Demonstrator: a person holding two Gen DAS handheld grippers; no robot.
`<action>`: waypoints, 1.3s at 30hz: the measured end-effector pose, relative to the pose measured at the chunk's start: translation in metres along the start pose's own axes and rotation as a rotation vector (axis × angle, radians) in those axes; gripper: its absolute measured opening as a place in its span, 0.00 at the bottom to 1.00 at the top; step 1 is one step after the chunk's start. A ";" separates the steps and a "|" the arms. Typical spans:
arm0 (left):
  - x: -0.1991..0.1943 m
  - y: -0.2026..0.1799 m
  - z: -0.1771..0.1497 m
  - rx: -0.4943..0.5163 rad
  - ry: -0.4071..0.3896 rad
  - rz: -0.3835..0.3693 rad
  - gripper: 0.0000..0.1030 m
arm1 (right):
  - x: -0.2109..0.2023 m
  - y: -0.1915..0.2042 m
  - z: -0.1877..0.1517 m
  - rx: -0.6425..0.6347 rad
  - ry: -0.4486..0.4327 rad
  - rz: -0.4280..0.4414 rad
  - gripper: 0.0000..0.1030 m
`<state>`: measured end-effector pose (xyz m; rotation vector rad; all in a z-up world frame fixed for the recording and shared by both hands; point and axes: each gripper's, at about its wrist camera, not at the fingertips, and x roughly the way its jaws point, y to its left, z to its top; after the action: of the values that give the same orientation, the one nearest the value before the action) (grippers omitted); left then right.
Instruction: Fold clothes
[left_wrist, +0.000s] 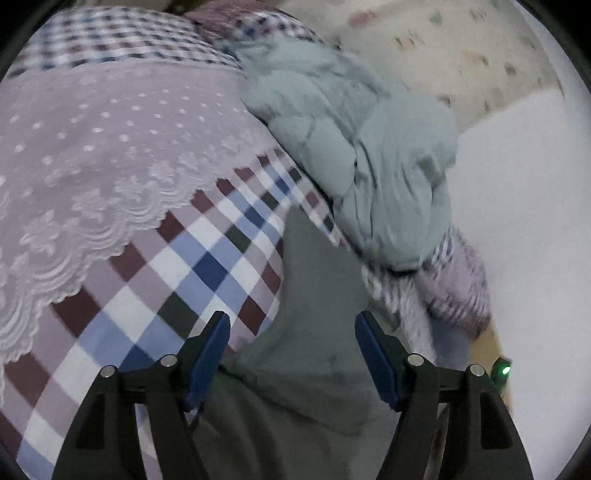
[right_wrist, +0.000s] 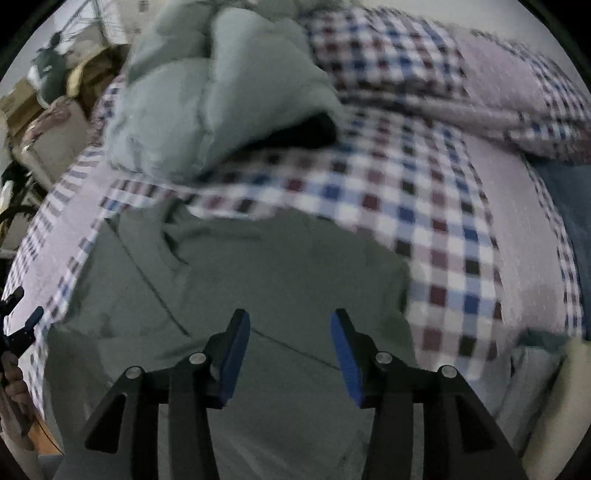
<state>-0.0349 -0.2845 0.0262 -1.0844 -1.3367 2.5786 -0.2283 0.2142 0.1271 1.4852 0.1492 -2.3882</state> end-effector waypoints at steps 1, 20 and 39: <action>0.007 -0.002 -0.002 0.014 0.029 0.008 0.71 | 0.001 -0.007 -0.005 0.017 0.006 0.001 0.48; 0.034 -0.007 -0.010 0.171 0.092 0.226 0.09 | 0.046 0.130 0.021 -0.317 0.012 0.257 0.46; 0.031 -0.001 -0.006 0.117 0.060 0.133 0.00 | 0.129 0.227 0.047 -0.604 0.181 0.312 0.43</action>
<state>-0.0548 -0.2698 0.0074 -1.2584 -1.1214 2.6537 -0.2467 -0.0400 0.0521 1.3050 0.5784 -1.7451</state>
